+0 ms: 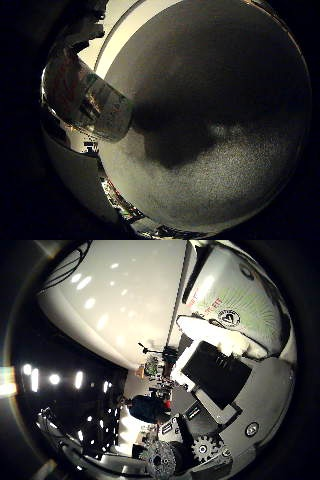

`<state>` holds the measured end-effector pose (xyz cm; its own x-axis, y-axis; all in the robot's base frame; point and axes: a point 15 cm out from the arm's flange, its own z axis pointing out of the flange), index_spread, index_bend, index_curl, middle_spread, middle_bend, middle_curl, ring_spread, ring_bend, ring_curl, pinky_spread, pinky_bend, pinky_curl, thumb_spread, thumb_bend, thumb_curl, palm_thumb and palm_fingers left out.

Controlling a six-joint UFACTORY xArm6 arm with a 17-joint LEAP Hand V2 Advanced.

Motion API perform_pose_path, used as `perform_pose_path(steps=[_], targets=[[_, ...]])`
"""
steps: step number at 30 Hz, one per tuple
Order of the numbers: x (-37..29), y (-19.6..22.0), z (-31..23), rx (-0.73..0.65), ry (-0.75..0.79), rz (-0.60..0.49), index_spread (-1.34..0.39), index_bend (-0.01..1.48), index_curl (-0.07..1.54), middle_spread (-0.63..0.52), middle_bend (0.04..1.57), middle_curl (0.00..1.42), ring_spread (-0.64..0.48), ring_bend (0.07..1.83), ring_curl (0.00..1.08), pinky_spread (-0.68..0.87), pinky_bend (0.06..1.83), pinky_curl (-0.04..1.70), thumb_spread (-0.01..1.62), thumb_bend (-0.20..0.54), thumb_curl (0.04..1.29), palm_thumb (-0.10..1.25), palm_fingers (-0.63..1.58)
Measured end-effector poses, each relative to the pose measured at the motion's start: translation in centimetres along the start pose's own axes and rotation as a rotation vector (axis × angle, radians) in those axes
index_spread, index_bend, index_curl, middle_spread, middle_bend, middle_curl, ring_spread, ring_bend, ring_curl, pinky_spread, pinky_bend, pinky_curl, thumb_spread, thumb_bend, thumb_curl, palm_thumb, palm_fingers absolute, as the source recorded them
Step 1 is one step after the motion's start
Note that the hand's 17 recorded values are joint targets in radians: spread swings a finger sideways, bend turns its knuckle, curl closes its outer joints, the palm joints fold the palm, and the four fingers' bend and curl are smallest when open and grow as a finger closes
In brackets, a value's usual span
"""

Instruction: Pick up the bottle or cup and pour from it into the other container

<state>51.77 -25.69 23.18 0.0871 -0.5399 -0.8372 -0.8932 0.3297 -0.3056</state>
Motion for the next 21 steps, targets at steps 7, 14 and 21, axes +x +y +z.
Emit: perform_pose_path(steps=[7,14,21], targets=[[-4.8,-0.9,-1.0,0.002,-0.053,-0.052,-0.37,0.88,0.97,-0.22,1.19,0.91,-0.23,1.40,0.71,-0.21,1.55,0.53,0.58,-0.023,0.72,1.05,0.96],[-11.5,-2.3,-1.0,-0.019,-0.014,-0.142,-0.37,0.92,1.03,-0.24,1.21,0.97,-0.24,1.43,0.77,-0.21,1.57,0.62,0.56,-0.025,0.75,1.05,0.89],[-19.2,-1.7,4.3,-0.168,0.052,-0.234,-0.37,0.95,1.06,-0.25,1.22,1.02,-0.26,1.44,0.82,-0.20,1.58,0.69,0.57,-0.021,0.77,1.07,0.85]])
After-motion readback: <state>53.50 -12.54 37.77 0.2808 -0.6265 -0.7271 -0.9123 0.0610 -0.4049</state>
